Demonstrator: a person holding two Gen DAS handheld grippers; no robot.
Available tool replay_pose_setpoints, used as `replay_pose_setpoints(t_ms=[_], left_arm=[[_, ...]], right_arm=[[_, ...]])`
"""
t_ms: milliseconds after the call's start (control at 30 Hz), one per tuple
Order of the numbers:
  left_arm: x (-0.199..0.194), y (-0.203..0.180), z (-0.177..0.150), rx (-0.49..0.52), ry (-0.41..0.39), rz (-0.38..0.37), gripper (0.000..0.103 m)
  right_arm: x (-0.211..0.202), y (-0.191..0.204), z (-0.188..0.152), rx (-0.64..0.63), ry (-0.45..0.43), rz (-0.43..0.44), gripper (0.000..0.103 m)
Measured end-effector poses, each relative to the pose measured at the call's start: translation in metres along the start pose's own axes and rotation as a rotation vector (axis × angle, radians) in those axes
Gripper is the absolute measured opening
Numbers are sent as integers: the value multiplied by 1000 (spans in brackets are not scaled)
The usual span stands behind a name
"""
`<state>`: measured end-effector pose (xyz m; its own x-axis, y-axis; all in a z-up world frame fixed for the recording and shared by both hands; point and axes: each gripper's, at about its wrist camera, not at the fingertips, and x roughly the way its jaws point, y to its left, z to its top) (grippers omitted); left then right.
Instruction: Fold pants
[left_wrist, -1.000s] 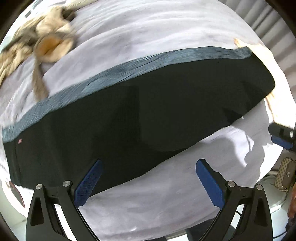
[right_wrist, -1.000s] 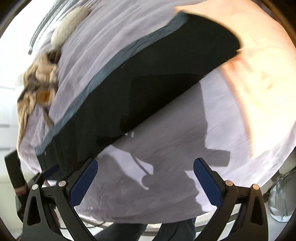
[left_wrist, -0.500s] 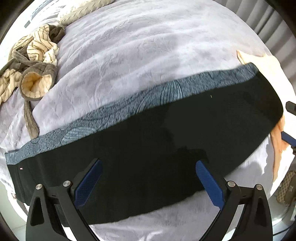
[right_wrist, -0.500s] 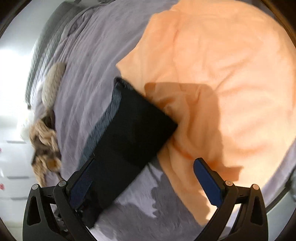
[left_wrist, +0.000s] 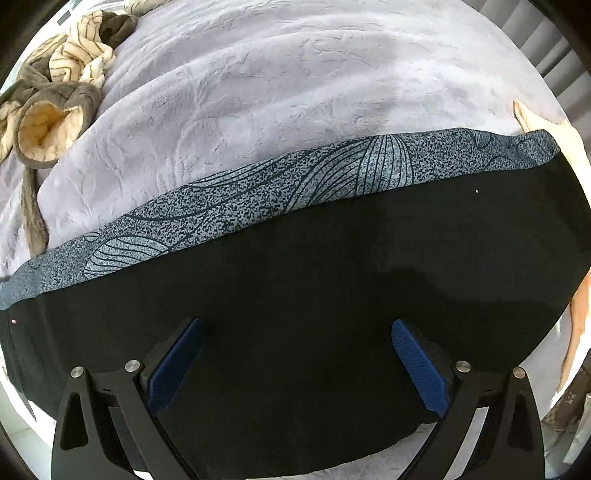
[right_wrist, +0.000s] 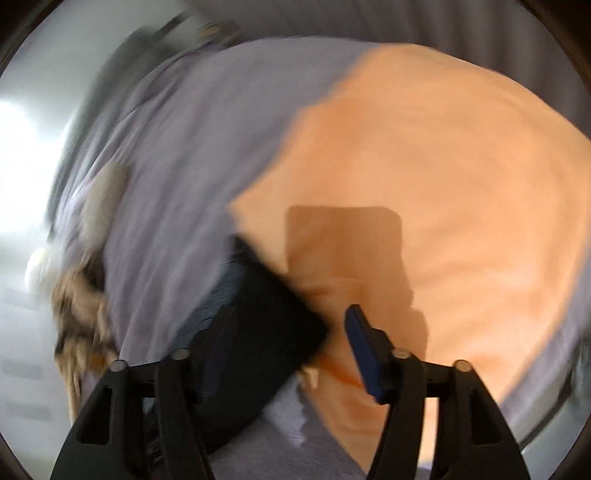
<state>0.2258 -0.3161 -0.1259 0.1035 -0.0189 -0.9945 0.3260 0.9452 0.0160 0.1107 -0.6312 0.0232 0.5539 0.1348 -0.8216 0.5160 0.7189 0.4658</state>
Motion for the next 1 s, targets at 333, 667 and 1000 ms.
replay_pose_setpoints(t_ms=[333,667,1000], left_arm=[[3,-1,-4,-11,-10,2,103],[3,0,-9,-2,-2,3,103],[-2,-7,-10,-18,-1,1,103]], right_arm=[[87,16,60,-62,55,-110,72],[10,16,3,-81,48,37,81],[35,3,-71,73,204,198,82]])
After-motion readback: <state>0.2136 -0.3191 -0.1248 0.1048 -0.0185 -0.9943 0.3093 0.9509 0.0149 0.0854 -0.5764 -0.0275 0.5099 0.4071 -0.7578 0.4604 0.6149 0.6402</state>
